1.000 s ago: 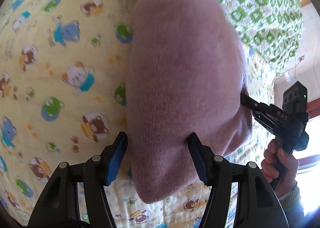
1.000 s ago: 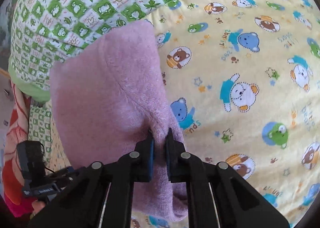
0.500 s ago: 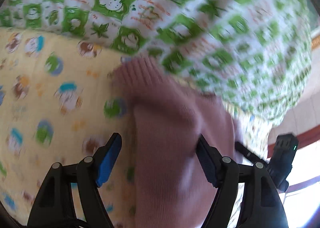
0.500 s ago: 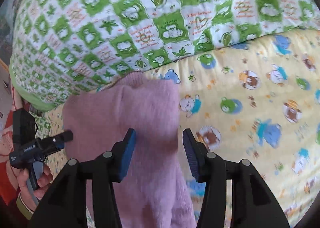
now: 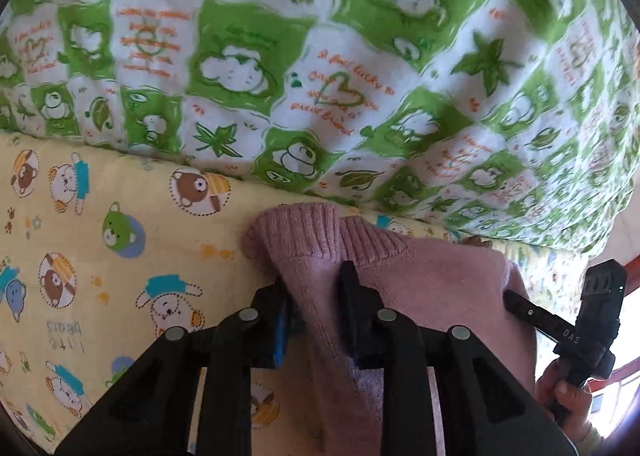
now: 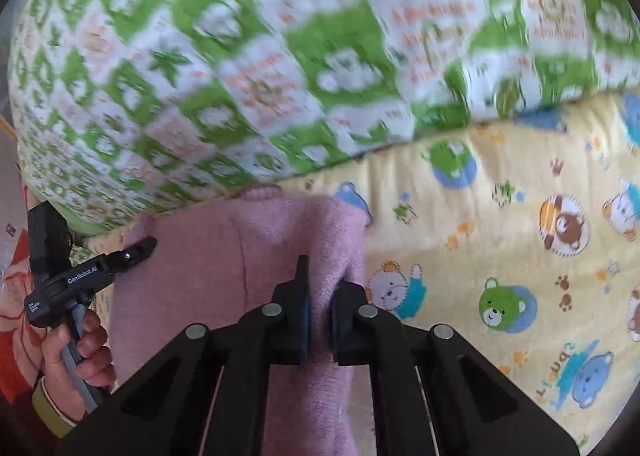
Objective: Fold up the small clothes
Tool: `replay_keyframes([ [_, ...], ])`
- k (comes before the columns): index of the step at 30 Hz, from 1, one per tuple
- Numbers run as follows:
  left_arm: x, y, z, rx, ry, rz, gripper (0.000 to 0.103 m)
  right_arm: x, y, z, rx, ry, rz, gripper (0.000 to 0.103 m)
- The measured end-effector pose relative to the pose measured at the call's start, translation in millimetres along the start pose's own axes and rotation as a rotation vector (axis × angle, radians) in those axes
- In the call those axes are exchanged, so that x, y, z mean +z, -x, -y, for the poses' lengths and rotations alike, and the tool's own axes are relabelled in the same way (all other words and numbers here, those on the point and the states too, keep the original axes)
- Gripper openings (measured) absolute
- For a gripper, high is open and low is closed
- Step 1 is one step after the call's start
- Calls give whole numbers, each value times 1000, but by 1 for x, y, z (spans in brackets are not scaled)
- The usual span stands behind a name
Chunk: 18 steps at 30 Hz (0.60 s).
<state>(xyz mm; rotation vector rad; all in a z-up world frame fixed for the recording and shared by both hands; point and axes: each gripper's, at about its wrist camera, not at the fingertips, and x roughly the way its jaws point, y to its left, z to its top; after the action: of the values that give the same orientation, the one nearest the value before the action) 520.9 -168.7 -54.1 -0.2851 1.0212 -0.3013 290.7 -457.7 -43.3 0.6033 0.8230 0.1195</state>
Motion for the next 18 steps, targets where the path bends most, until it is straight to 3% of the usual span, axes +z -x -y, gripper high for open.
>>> replay_keyframes([
  [1,-1,6,0,15,0,6,43,0,7,1,8,-19,4,19],
  [4,-12,29,-3,27,17,20,52,-3,30,-1,-37,-11,30,48],
  [8,-44,58,-5,-29,74,15,63,-27,67,-7,-29,17,37,55],
  [9,-57,66,-5,-37,84,11,65,-31,69,-11,-28,21,35,60],
  [11,-81,75,-9,-77,107,-19,67,-48,81,-14,-15,34,32,82],
  [13,-101,78,-6,-102,125,-54,72,-65,84,-16,0,48,22,83],
  [16,-134,74,5,-203,142,-117,83,-81,73,-12,-20,49,-26,83],
  [18,-150,65,13,-194,142,-144,84,-88,62,3,-14,14,-61,83],
])
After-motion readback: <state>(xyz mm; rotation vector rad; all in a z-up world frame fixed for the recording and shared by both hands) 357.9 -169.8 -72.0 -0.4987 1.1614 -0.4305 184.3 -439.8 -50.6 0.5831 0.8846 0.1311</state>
